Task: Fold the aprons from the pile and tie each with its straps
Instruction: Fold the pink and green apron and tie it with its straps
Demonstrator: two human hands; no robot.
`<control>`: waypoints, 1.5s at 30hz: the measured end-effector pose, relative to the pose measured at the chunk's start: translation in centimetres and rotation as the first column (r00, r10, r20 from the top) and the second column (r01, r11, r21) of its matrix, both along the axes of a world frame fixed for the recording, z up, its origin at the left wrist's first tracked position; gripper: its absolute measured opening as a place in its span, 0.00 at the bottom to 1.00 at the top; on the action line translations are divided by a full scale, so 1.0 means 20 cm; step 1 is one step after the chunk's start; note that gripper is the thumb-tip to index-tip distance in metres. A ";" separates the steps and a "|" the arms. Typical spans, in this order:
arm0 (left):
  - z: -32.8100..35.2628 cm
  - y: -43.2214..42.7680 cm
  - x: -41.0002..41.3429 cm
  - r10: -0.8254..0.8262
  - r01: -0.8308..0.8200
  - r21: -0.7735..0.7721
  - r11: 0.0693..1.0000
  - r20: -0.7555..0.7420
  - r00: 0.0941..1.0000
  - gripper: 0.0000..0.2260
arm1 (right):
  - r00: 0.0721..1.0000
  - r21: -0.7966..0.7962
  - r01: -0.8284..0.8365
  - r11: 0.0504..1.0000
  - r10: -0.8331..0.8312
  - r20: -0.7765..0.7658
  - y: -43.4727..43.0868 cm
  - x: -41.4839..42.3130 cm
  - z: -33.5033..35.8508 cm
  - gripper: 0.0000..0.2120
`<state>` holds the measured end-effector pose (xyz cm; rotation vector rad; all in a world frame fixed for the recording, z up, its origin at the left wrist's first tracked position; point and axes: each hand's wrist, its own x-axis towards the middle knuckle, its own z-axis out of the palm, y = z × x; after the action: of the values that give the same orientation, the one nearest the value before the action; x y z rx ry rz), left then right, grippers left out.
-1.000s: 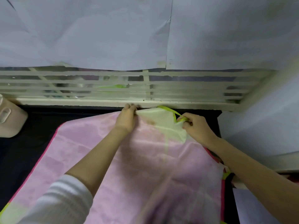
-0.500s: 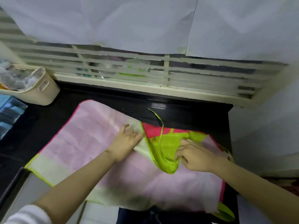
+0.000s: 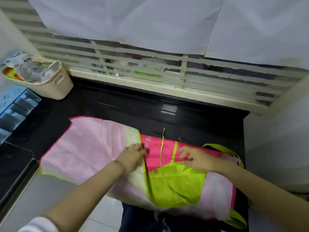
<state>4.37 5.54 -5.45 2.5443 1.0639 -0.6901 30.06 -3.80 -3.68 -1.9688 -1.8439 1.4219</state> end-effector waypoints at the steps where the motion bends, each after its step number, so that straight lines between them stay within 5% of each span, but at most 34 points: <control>1: -0.01 -0.01 0.02 -0.007 0.008 0.064 0.998 -0.014 1.000 0.24 | 0.994 0.118 0.056 0.991 -0.066 0.087 0.02 0.02 -0.01 0.21; 6: -0.11 -0.06 0.07 0.010 -0.015 -0.037 0.999 -0.134 0.991 0.34 | 0.922 0.005 0.041 0.999 -0.040 0.385 0.09 0.07 -0.13 0.26; 11: -0.14 -0.01 0.12 0.014 -0.015 -0.025 1.000 -0.068 0.998 0.35 | 0.900 0.201 0.146 0.969 -0.214 0.379 0.18 0.15 -0.15 0.08; 18: -0.16 0.14 0.45 0.137 -0.115 -0.187 0.976 0.114 0.984 0.31 | 0.806 0.388 0.298 0.872 -0.448 0.386 0.38 0.41 -0.10 0.08; 21: -0.17 0.22 0.56 0.103 -0.087 -0.139 0.986 0.108 0.989 0.27 | 0.794 0.404 0.315 0.859 -0.472 0.384 0.40 0.45 -0.09 0.20; 23: -0.18 0.26 0.60 0.115 -0.101 -0.118 0.988 0.117 0.986 0.25 | 0.827 0.461 0.273 0.845 -0.450 0.337 0.39 0.39 -0.08 0.24; 25: -0.19 0.29 0.63 0.129 -0.114 -0.105 0.988 0.146 0.981 0.21 | 0.889 0.483 0.195 0.854 -0.362 0.281 0.34 0.29 -0.10 0.17; 28: -0.20 0.31 0.66 0.155 -0.136 -0.099 0.986 0.224 0.962 0.14 | 0.932 0.287 0.074 0.955 -0.169 0.320 0.22 0.12 -0.13 0.13; 32: -0.17 0.35 0.67 0.096 -0.096 -0.010 0.995 0.213 0.972 0.08 | 0.891 0.100 -0.075 0.992 0.022 0.454 0.12 0.03 -0.20 0.24; 36: -0.05 0.39 0.65 -0.056 0.011 0.241 0.971 0.179 0.982 0.13 | 0.856 0.102 -0.050 0.994 -0.010 0.516 0.12 0.09 -0.18 0.18; 42: 0.19 0.40 0.54 0.213 -0.329 0.186 0.926 0.460 0.862 0.06 | 0.797 0.277 0.129 0.952 -0.266 0.542 0.16 0.24 -0.02 0.11; 45: 0.29 0.37 0.47 0.328 -0.453 0.083 0.887 0.578 0.747 0.05 | 0.806 0.538 0.099 0.837 -0.384 0.450 0.17 0.23 0.08 0.07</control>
<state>13.74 12.90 0.37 2.3191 1.4370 0.2863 34.68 -0.41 -1.99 -2.3404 -1.7750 0.2545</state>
